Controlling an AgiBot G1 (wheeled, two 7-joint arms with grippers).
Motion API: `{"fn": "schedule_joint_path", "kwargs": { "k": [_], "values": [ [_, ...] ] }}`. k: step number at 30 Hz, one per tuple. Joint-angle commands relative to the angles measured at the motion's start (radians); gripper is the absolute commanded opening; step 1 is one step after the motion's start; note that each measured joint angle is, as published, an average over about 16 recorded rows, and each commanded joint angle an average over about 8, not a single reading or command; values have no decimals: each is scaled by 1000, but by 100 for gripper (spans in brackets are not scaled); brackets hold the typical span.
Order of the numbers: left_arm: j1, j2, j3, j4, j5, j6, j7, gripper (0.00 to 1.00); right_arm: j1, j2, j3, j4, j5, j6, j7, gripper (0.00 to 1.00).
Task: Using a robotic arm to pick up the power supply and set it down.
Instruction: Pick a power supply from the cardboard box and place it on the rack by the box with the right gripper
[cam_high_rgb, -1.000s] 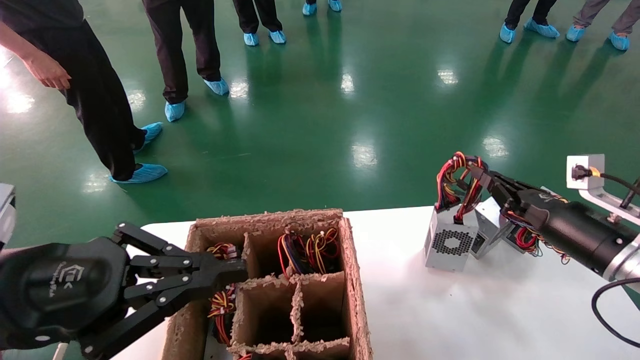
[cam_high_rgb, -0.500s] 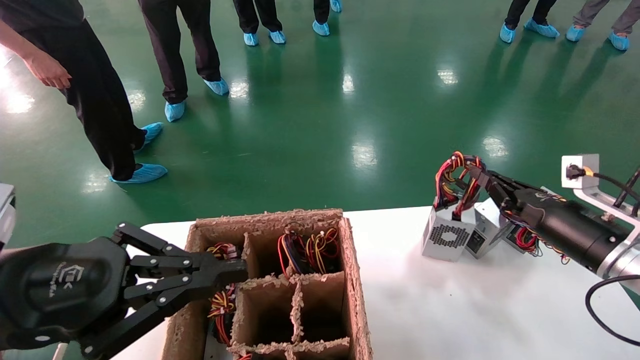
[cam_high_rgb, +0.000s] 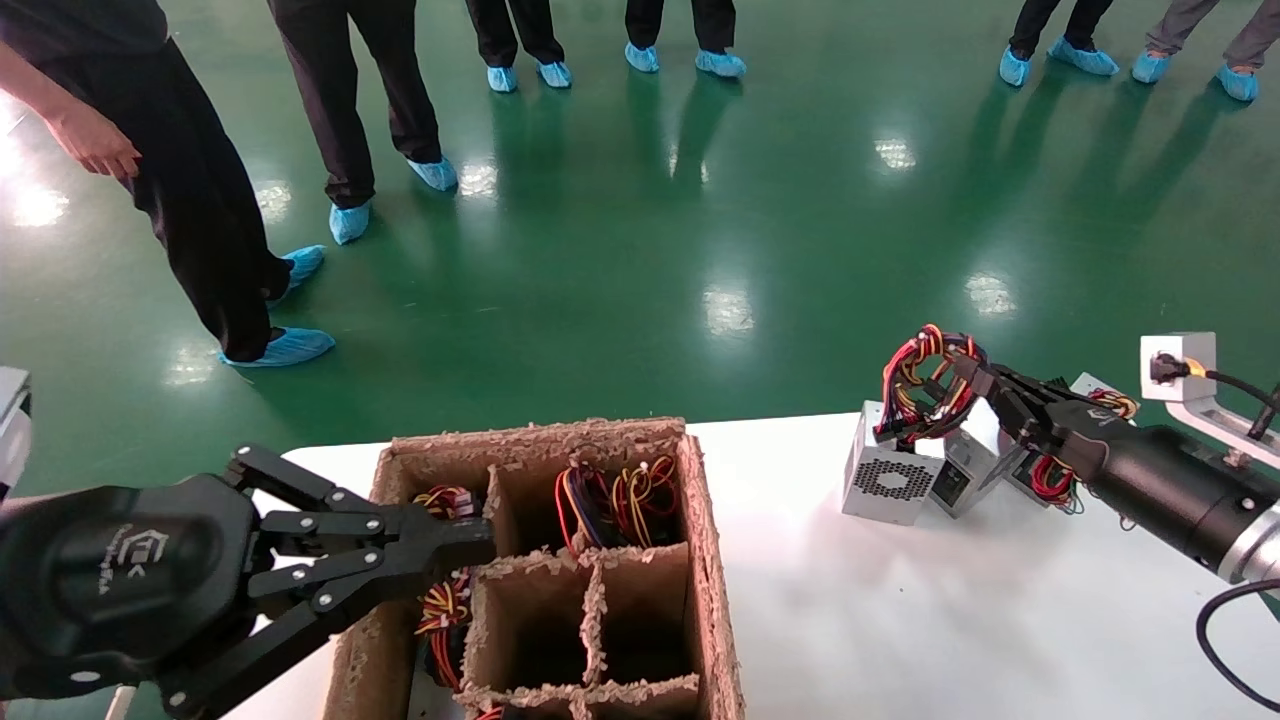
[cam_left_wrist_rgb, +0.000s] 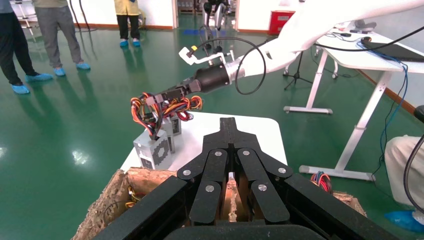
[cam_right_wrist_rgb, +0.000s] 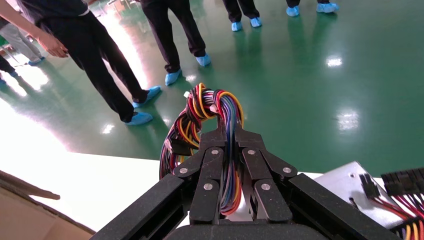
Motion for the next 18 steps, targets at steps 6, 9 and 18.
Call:
{"fn": "schedule_joint_path", "kwargs": {
  "k": [6, 9, 18],
  "values": [
    [0, 0, 0, 0, 0, 0, 0, 0, -9, 16, -10, 12, -15, -4, 11, 0],
    [0, 0, 0, 0, 0, 0, 0, 0, -10, 21, -17, 17, -25, -6, 17, 0],
    [0, 0, 0, 0, 0, 0, 0, 0, -17, 28, -26, 25, -37, 2, 24, 8]
  ]
}}
